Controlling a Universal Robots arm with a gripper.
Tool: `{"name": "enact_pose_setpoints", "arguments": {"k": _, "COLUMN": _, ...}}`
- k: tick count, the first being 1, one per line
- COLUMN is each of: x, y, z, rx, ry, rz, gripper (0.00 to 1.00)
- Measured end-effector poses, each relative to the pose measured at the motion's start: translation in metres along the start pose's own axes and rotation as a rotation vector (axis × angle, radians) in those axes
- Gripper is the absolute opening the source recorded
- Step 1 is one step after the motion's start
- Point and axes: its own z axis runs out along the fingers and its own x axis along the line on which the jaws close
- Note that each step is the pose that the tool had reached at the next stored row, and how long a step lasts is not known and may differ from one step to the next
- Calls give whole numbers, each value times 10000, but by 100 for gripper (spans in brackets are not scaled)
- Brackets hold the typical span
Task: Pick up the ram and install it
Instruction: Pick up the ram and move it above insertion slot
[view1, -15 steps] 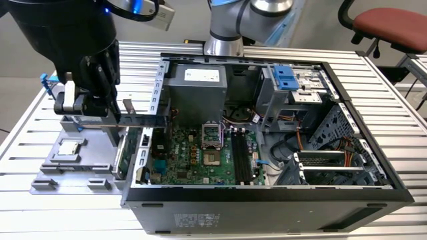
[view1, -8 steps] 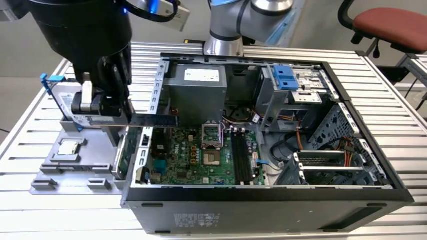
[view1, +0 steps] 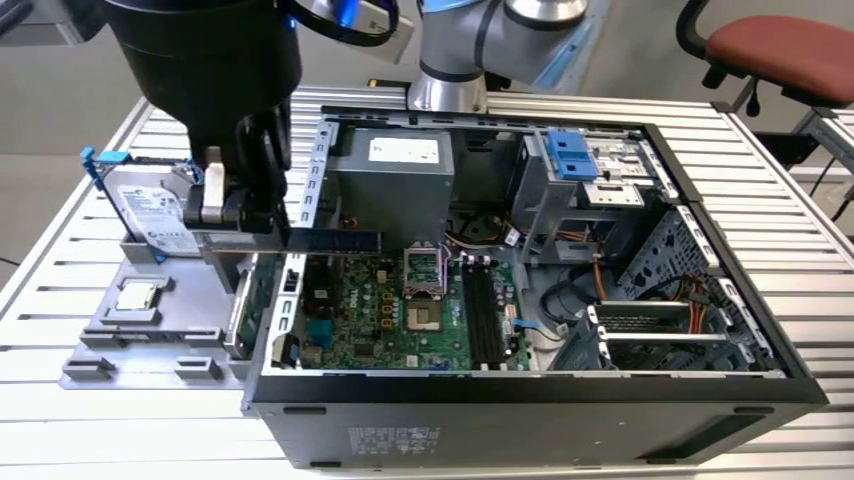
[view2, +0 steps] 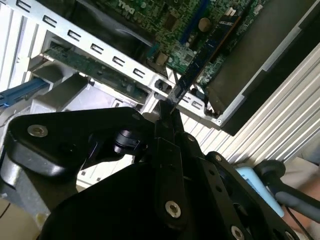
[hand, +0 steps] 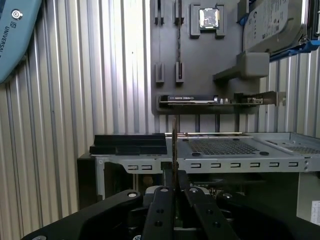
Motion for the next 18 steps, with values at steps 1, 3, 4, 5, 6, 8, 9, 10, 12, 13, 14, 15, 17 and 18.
{"name": "enact_pose_setpoints", "arguments": {"k": 1, "x": -1, "y": -22, "z": 0, "rx": 0, "ry": 0, "rz": 0, "gripper": 0}}
{"name": "enact_pose_setpoints", "arguments": {"k": 3, "x": -2, "y": -64, "z": 0, "rx": 0, "ry": 0, "rz": 0, "gripper": 0}}
{"name": "enact_pose_setpoints", "arguments": {"k": 4, "x": -3, "y": -86, "z": 0, "rx": 0, "ry": 0, "rz": 0, "gripper": 0}}
{"name": "enact_pose_setpoints", "arguments": {"k": 5, "x": -4, "y": -108, "z": 0, "rx": 0, "ry": 1, "rz": 0, "gripper": 0}}
{"name": "enact_pose_setpoints", "arguments": {"k": 6, "x": -4, "y": -129, "z": 0, "rx": 0, "ry": 0, "rz": 0, "gripper": 0}}
{"name": "enact_pose_setpoints", "arguments": {"k": 8, "x": -6, "y": -169, "z": 0, "rx": 0, "ry": 0, "rz": 0, "gripper": 0}}
{"name": "enact_pose_setpoints", "arguments": {"k": 9, "x": -6, "y": -188, "z": 0, "rx": 0, "ry": 1, "rz": 0, "gripper": 0}}
{"name": "enact_pose_setpoints", "arguments": {"k": 10, "x": -7, "y": -206, "z": 0, "rx": 0, "ry": 0, "rz": 0, "gripper": 0}}
{"name": "enact_pose_setpoints", "arguments": {"k": 12, "x": -8, "y": -247, "z": 0, "rx": 0, "ry": 1, "rz": 0, "gripper": 0}}
{"name": "enact_pose_setpoints", "arguments": {"k": 13, "x": -9, "y": -267, "z": 0, "rx": -1, "ry": 0, "rz": 0, "gripper": 0}}
{"name": "enact_pose_setpoints", "arguments": {"k": 14, "x": -9, "y": -287, "z": 0, "rx": 0, "ry": 1, "rz": 0, "gripper": 0}}
{"name": "enact_pose_setpoints", "arguments": {"k": 15, "x": -10, "y": -308, "z": 0, "rx": 0, "ry": 1, "rz": 0, "gripper": 0}}
{"name": "enact_pose_setpoints", "arguments": {"k": 17, "x": -12, "y": -343, "z": 0, "rx": 0, "ry": 0, "rz": 0, "gripper": 0}}
{"name": "enact_pose_setpoints", "arguments": {"k": 18, "x": -12, "y": -364, "z": 0, "rx": 0, "ry": 0, "rz": 0, "gripper": 0}}
